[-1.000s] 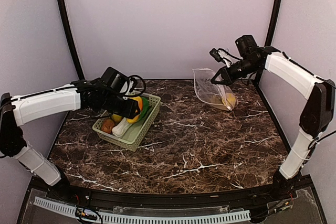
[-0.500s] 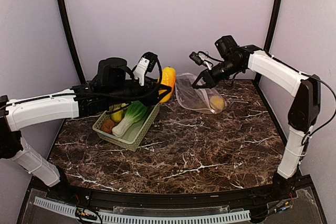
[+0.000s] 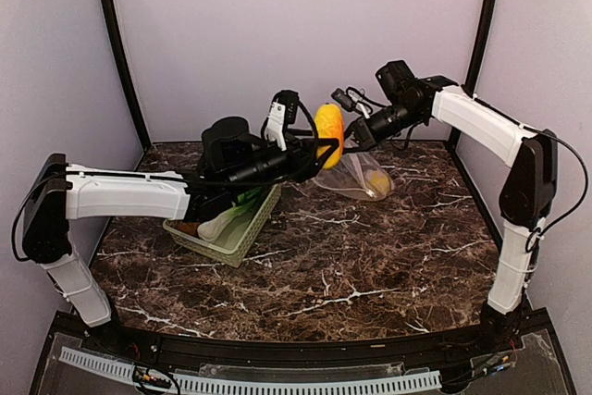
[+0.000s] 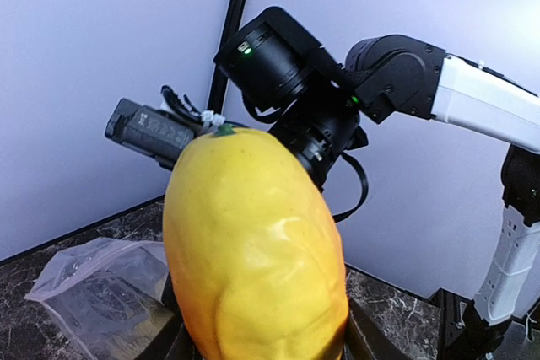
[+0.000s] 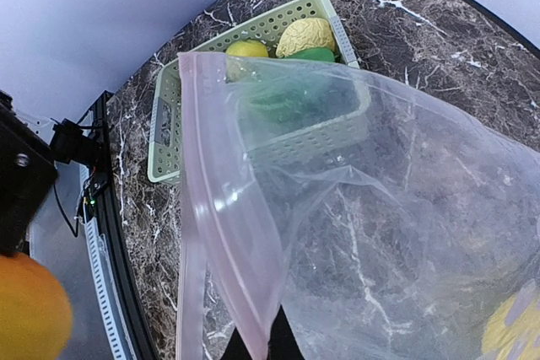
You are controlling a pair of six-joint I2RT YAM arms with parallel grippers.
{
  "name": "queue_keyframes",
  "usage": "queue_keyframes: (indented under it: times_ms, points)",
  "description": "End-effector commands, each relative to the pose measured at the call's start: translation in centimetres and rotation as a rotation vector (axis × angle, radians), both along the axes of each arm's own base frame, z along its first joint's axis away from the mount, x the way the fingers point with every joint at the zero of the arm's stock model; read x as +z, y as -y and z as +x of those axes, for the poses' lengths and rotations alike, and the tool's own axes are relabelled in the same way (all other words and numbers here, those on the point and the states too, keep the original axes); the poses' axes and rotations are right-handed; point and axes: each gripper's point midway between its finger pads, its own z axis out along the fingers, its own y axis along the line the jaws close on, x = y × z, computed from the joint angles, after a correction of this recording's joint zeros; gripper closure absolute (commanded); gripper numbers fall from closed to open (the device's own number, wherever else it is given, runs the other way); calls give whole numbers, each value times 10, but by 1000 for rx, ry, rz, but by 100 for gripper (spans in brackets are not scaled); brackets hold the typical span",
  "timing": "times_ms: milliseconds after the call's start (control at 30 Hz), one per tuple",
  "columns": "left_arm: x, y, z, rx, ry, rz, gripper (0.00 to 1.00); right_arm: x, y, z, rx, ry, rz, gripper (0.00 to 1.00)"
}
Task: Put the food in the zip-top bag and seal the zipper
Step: Place the fake fruit in the zipper food storage bag.
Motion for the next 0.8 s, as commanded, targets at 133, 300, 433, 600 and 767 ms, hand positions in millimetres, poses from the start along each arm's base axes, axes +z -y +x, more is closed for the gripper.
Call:
queue_keyframes:
  times_ms: [133, 300, 433, 600, 767]
  points:
    - [21, 10, 35, 201, 34, -224, 75, 43, 3, -5, -24, 58, 42, 100]
    - [10, 15, 41, 290, 63, -174, 74, 47, 6, -3, -37, 74, 37, 100]
    - [3, 2, 47, 378, 46, -179, 72, 54, 11, 1, -59, 87, 40, 100]
    - [-12, -10, 56, 464, -12, -156, 64, 59, 19, 12, -111, 144, 3, 100]
    - [-14, 4, 60, 436, -64, -125, 41, 60, 22, 15, -122, 147, 1, 100]
